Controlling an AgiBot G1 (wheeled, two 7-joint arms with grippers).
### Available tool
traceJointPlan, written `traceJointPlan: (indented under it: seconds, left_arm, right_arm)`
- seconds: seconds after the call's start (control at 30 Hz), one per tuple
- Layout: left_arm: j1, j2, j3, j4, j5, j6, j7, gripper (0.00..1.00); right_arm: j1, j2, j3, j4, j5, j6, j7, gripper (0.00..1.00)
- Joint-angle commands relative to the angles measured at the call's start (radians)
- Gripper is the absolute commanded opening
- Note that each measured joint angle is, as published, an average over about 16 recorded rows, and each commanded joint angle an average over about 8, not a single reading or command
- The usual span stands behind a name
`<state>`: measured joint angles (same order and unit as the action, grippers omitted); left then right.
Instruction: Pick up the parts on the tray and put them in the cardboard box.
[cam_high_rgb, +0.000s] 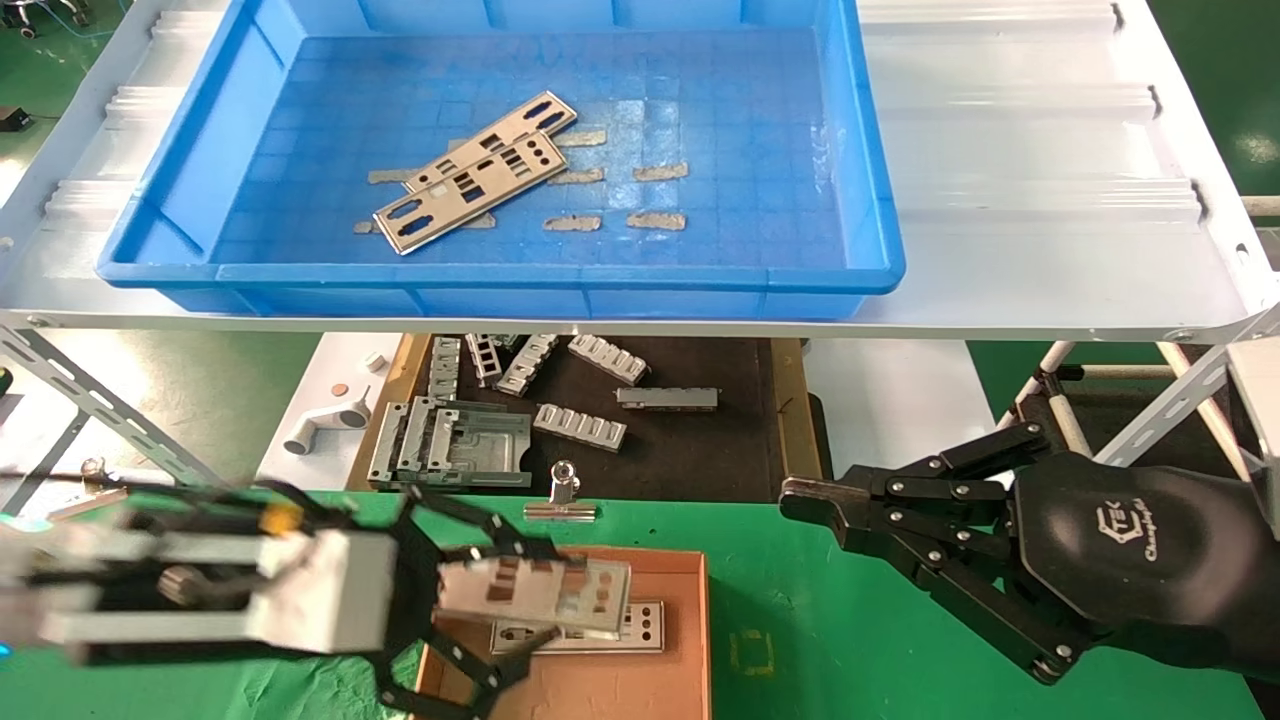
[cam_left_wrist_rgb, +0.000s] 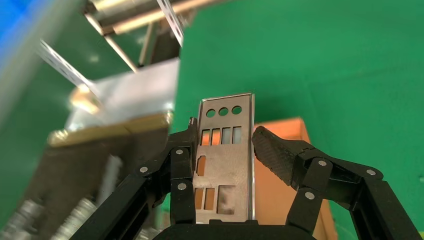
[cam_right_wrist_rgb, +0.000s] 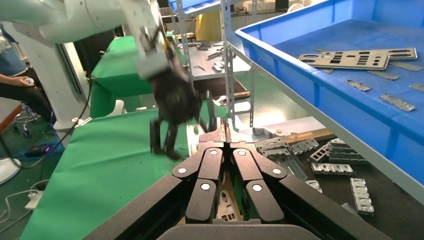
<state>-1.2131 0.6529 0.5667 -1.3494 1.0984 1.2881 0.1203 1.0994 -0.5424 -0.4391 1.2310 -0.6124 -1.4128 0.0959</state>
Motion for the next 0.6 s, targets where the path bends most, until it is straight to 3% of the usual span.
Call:
traceJointPlan:
  seconds: [0.03,0.3,0.6]
  left_arm:
    - [0.046,0.009,0.016,-0.003,0.028,-0.034,0.010,0.00]
    - [0.161,0.067,0.054,-0.004,0.102,-0.164,0.032,0.00]
    - [0.212,0.113,0.087,0.001,0.187,-0.266,0.017,0.00]
  right_arm:
    - [0.000,0.000,0.000,0.000,0.000,0.000,0.000,0.00]
    - [0.000,0.000,0.000,0.000,0.000,0.000,0.000,0.00]
    - [0.000,0.000,0.000,0.000,0.000,0.000,0.000,0.00]
